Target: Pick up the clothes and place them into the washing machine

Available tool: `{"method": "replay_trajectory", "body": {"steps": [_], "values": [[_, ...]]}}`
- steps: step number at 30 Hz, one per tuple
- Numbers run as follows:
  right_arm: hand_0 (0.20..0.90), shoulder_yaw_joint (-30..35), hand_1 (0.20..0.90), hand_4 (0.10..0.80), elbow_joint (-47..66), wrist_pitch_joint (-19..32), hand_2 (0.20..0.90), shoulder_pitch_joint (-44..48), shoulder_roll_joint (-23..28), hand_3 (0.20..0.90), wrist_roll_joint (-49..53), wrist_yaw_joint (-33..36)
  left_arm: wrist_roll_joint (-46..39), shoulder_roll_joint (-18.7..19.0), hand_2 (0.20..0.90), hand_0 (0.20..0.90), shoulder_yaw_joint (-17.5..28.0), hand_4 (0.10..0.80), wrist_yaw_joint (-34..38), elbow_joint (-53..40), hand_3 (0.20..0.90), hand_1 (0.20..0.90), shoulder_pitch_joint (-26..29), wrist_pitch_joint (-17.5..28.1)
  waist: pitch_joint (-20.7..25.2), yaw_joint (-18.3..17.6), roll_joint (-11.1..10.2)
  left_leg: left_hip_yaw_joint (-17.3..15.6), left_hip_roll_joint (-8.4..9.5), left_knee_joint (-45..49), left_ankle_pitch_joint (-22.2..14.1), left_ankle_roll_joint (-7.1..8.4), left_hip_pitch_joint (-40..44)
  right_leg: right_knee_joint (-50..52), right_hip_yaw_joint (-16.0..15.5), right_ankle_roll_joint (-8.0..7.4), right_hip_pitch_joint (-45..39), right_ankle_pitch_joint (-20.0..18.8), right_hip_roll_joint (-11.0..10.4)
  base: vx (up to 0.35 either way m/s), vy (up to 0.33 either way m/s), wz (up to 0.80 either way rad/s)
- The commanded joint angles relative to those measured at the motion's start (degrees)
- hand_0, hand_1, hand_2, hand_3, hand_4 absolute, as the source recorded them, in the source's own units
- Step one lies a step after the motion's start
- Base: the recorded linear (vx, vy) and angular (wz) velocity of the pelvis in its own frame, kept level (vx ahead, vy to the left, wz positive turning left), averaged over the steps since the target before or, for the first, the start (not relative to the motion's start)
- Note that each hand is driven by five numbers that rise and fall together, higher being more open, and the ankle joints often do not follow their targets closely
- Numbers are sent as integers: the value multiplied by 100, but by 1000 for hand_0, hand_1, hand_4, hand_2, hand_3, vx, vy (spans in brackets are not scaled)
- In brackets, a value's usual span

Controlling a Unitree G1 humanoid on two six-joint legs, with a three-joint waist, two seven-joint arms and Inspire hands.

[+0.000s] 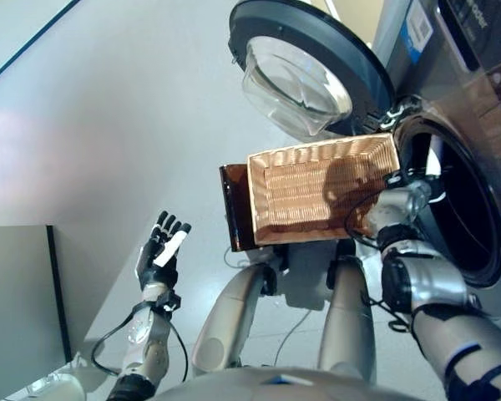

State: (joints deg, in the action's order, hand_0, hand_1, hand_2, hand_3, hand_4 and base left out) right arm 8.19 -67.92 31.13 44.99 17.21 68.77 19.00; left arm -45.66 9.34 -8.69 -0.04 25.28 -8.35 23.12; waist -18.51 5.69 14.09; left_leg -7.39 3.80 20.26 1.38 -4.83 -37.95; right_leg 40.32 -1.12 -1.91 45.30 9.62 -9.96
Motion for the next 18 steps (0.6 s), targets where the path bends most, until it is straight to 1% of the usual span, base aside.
{"method": "replay_trajectory", "body": {"steps": [1, 5, 8, 13, 14, 15, 16, 17, 18], "values": [[900, -395, 900, 800, 389, 108, 900, -234, -116, 900, -443, -119, -4, 63, 900, 900, 527, 800, 56, 62, 900, 900, 77, 620, 420, 177, -67, 4, -118, 683, -701, 403, -370, -562, -156, 263, -217, -10, 261, -21, -25, 5], [900, -501, 900, 800, 389, 76, 900, -322, -340, 900, -468, -137, 3, 46, 900, 900, 591, 800, 63, 79, 900, 900, 104, 638, 412, 194, -142, 47, -126, 747, -697, 395, -417, -532, -202, 273, -217, 2, 269, -27, -24, 12], [900, -790, 900, 800, 349, -69, 900, -367, -476, 900, -679, -186, 120, 84, 900, 900, 656, 800, 77, 89, 900, 900, 146, 647, 398, 258, -254, 103, -133, 841, -696, 388, -451, -453, -273, 288, -219, 19, 265, -33, -34, 7], [900, -991, 900, 800, 454, -158, 900, -554, -702, 900, -856, -217, 184, 80, 900, 900, 708, 800, 101, 291, 900, 900, 145, 600, 391, 275, -386, 162, -142, 805, -673, 391, -373, -491, -352, 283, -334, 16, 255, 0, -15, 11], [900, -1109, 900, 800, 611, -181, 900, -727, -855, 900, -942, -240, 188, 87, 900, 900, 748, 800, 108, 473, 900, 900, 176, 561, 409, 286, -469, 198, -145, 719, -650, 392, -263, -609, -407, 277, -483, -4, 267, 27, -17, 13], [900, -1112, 900, 800, 625, -181, 900, -738, -863, 900, -948, -232, 186, 91, 900, 900, 752, 800, 104, 481, 900, 900, 177, 563, 404, 281, -470, 201, -145, 711, -647, 392, -249, -620, -411, 277, -498, -8, 268, 57, -16, 15], [900, -1254, 900, 800, 839, -205, 900, -994, -1022, 900, -1037, -280, 162, 58, 900, 900, 767, 800, 113, 719, 900, 900, 208, 514, 428, 262, -563, 236, -150, 588, -626, 394, -90, -745, -456, 257, -676, -37, 280, 34, -3, 7], [900, -1261, 900, 800, 856, -205, 900, -1011, -1029, 900, -1044, -271, 159, 59, 900, 900, 770, 800, 108, 728, 900, 900, 205, 517, 420, 253, -561, 240, -148, 570, -619, 394, -65, -761, -461, 256, -703, -42, 279, 89, -11, 0], [900, -1326, 900, 800, 943, -286, 900, -1295, -1107, 900, -1127, -357, 182, 49, 900, 900, 826, 800, 130, 1139, 900, 900, 287, 444, 476, 243, -657, 278, -150, 382, -588, 408, 154, -952, -518, 219, -952, -67, 280, 103, -22, -1]]}}
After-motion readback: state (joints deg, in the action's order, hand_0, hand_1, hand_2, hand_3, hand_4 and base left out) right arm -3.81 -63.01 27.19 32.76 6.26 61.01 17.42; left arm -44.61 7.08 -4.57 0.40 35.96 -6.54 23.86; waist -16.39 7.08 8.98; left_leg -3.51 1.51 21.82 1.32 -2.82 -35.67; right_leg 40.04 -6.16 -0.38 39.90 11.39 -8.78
